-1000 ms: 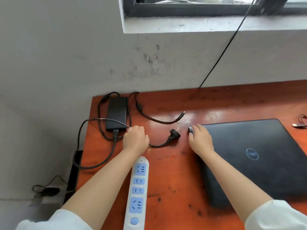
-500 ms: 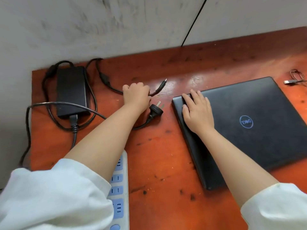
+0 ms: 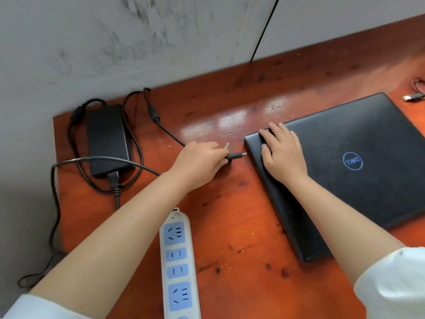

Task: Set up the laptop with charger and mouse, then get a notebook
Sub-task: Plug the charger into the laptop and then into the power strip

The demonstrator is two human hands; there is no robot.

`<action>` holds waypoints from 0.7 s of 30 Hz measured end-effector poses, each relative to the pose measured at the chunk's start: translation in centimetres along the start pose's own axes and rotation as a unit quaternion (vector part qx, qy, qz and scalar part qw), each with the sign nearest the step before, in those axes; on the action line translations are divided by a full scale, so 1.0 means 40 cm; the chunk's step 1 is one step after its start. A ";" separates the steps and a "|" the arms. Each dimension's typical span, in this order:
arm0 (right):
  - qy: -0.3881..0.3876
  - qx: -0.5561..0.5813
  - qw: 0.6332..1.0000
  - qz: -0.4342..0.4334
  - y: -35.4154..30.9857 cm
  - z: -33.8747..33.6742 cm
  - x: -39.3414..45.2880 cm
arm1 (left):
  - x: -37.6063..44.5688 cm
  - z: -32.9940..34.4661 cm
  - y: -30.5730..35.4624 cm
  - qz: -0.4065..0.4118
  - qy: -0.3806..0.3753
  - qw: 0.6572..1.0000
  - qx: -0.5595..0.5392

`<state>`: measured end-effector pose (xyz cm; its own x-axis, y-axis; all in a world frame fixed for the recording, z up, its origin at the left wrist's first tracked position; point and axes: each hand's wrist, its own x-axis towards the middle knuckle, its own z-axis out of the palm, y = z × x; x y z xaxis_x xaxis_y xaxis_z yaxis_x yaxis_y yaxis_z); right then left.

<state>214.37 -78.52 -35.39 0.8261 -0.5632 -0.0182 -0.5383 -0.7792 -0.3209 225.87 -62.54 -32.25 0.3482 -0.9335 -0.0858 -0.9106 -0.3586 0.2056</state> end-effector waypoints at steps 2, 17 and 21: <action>0.003 0.006 1.000 0.002 0.002 -0.002 -0.001 | 0.017 0.010 0.018 -0.014 0.005 1.000 0.005; 0.005 0.039 0.999 0.008 0.007 -0.007 0.002 | 0.041 -0.025 -0.030 -0.128 -0.253 0.947 -0.153; 0.012 0.043 0.999 0.006 0.007 -0.008 0.002 | 0.051 -0.001 -0.024 -0.128 -0.143 0.972 -0.132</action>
<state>214.23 -78.89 -35.17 0.8146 -0.5801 -0.0004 -0.5314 -0.7460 -0.4014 227.46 -64.10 -32.57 0.4447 -0.7870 -0.4276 -0.7002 -0.6032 0.3820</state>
